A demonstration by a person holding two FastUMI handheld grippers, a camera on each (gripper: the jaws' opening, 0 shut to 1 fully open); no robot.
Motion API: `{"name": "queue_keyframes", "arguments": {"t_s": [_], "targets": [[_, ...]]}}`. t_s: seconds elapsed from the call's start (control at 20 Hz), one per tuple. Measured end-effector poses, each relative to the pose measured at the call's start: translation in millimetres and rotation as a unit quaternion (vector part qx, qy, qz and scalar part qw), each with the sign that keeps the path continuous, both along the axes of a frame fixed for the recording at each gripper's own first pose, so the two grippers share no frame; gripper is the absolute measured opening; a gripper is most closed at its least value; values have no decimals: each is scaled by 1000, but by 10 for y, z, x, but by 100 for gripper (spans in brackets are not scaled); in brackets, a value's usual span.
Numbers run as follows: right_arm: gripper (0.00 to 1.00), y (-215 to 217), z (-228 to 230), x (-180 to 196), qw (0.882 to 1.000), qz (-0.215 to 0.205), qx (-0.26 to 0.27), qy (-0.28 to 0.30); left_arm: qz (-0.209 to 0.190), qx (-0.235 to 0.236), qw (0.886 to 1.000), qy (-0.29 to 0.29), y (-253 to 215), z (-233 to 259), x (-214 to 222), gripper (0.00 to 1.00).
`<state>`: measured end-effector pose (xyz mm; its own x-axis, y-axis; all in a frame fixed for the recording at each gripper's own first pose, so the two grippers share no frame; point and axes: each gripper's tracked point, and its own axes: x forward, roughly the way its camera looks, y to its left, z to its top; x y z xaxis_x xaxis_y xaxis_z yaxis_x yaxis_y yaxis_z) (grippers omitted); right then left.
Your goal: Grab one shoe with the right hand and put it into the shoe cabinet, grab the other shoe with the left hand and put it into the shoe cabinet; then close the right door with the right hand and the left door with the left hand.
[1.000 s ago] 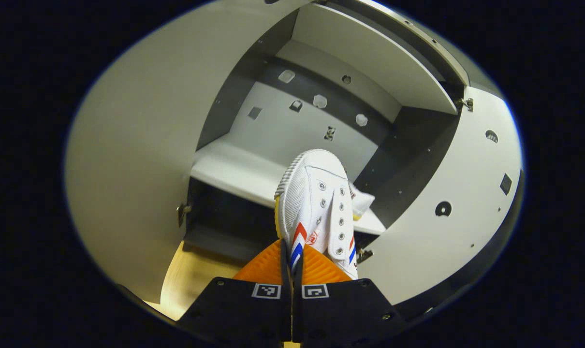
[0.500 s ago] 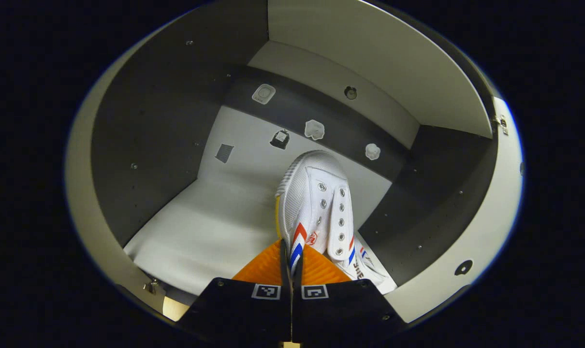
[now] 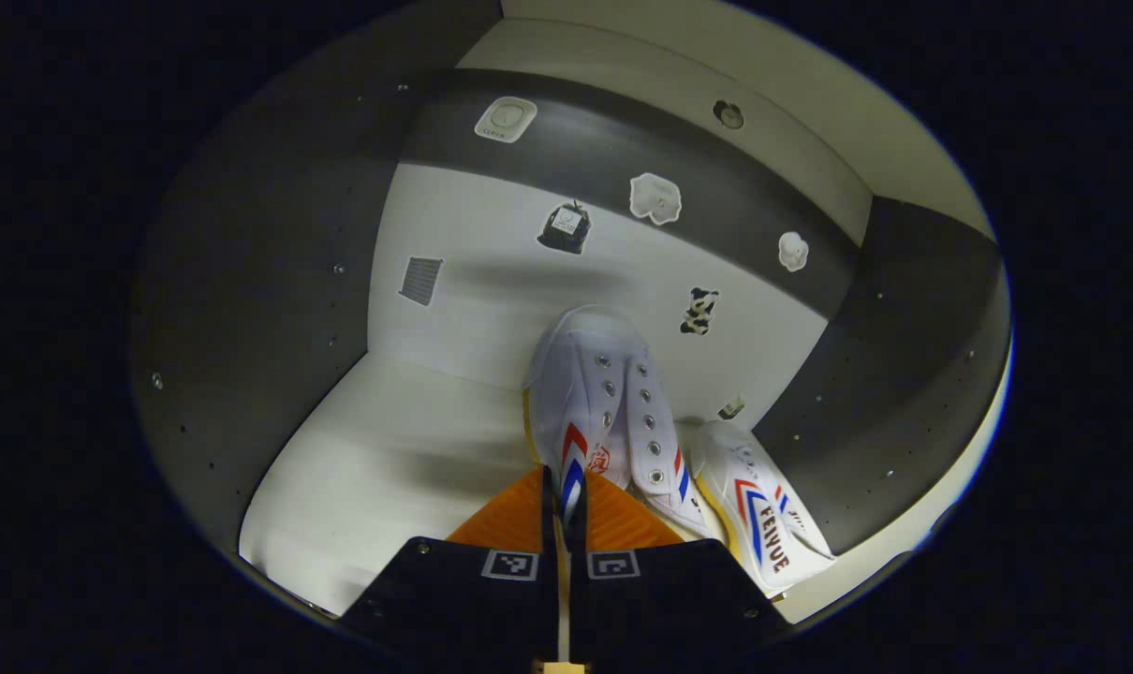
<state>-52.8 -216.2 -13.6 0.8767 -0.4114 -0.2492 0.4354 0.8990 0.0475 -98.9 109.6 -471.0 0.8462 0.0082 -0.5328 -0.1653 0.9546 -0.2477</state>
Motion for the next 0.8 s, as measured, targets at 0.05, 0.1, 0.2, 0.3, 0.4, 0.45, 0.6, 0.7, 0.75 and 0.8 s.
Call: {"name": "queue_keyframes", "arguments": {"t_s": [0.05,0.1,0.2,0.3,0.4,0.45,0.6,0.7,0.75,0.8], "targets": [[17,19,2,19,1000,6,2,-1,0,18,1000,16,23,-69,-19,7],[17,29,6,44,1000,9,3,-2,2,33,999,25,64,-134,-18,11],[17,62,-16,80,1000,18,2,-2,-5,41,999,26,56,-171,-18,20],[46,141,-61,103,999,36,7,6,-12,36,999,-6,-22,-17,17,33],[66,174,-97,133,999,43,4,10,-11,52,998,-19,-32,96,-7,61],[66,203,-109,143,999,50,6,10,-11,64,997,-28,-38,187,-38,73],[74,269,-176,240,998,68,14,10,-18,92,993,-66,-114,510,-148,97],[74,372,-202,306,996,90,27,7,-29,94,991,-96,-233,768,-282,97],[74,431,-228,326,994,102,36,9,-34,96,989,-108,-279,893,-374,97],[74,435,-242,348,994,107,34,12,-39,101,987,-121,-322,1025,-468,97]]}}
